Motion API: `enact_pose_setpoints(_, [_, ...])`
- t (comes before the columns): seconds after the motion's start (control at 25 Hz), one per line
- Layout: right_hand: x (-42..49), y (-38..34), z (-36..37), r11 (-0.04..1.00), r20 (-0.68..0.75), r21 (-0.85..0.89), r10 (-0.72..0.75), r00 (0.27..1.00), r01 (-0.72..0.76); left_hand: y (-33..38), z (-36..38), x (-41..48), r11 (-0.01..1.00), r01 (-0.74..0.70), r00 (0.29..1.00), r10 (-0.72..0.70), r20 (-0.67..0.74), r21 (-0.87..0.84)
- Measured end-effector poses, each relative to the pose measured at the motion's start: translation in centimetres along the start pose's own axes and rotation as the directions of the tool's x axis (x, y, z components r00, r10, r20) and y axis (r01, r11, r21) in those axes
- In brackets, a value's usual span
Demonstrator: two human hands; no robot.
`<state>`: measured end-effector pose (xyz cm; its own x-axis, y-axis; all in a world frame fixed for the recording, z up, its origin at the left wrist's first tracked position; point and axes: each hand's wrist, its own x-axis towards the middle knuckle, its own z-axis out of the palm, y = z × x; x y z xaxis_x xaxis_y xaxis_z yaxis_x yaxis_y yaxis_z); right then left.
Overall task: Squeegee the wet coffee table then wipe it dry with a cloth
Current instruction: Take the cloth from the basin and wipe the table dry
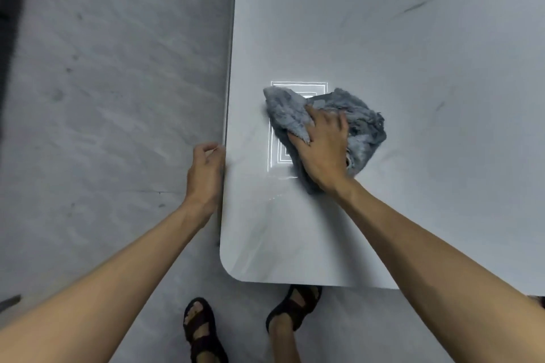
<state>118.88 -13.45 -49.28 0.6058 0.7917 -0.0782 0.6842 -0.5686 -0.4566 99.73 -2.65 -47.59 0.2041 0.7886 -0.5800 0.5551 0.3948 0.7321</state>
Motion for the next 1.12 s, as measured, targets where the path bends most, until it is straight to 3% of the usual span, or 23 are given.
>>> enact_pose_setpoints(0.08, [-0.2,-3.0,1.7,0.983,0.112,-0.04,-0.176,0.978,0.182,-0.3,-0.9,0.4,0.998,0.032,0.999,-0.033,-0.021,-0.057])
enact_pose_setpoints(0.24, [-2.1,-5.3,2.9,0.872,0.304,-0.135,-0.415,0.857,0.471,-1.2,-2.4,-0.3,1.0,0.002,1.0,-0.002,-0.003,-0.001])
enact_pose_setpoints(0.4, [-2.9,-2.7,1.4,0.624,0.475,-0.122,-0.646,0.597,0.772,-1.6,-2.1,-2.9,0.957,-0.14,0.989,0.121,0.087,0.255])
enact_pose_setpoints(0.48, [-2.9,-0.8,0.2,0.531,0.538,-0.109,-0.679,0.499,0.84,-2.0,-1.2,-4.3,0.89,-0.234,0.968,0.173,0.184,0.391])
enact_pose_setpoints(0.6, [-3.4,3.0,-1.9,0.533,0.569,-0.131,-0.65,0.504,0.836,-2.3,0.5,-5.9,0.816,-0.31,0.942,0.191,0.277,0.489])
enact_pose_setpoints(0.72, [-4.7,7.8,-4.4,0.651,0.545,-0.199,-0.548,0.635,0.733,-2.2,1.6,-6.2,0.807,-0.274,0.952,0.15,0.268,0.524])
enact_pose_setpoints(0.8, [-6.4,11.3,-6.2,0.77,0.465,-0.235,-0.447,0.764,0.593,-2.0,1.9,-6.2,0.791,-0.26,0.956,0.13,0.263,0.554])
enact_pose_setpoints(0.88, [-8.7,14.7,-7.8,0.887,0.306,-0.275,-0.284,0.909,0.37,-1.8,2.2,-6.1,0.765,-0.253,0.959,0.117,0.259,0.592])
enact_pose_setpoints(0.96, [-11.4,17.6,-9.2,0.96,0.086,-0.272,-0.042,0.995,0.064,-1.6,2.4,-6.2,0.742,-0.258,0.96,0.124,0.251,0.619])
enact_pose_setpoints(1.04, [-13.8,19.3,-9.8,0.943,-0.141,-0.208,0.234,0.962,-0.26,-1.4,2.3,-6.2,0.739,-0.26,0.961,0.133,0.243,0.621])
enact_pose_setpoints(1.12, [-15.1,19.2,-9.3,0.817,-0.319,-0.069,0.526,0.789,-0.573,-1.4,1.7,-6.2,0.778,-0.23,0.968,0.123,0.218,0.585])
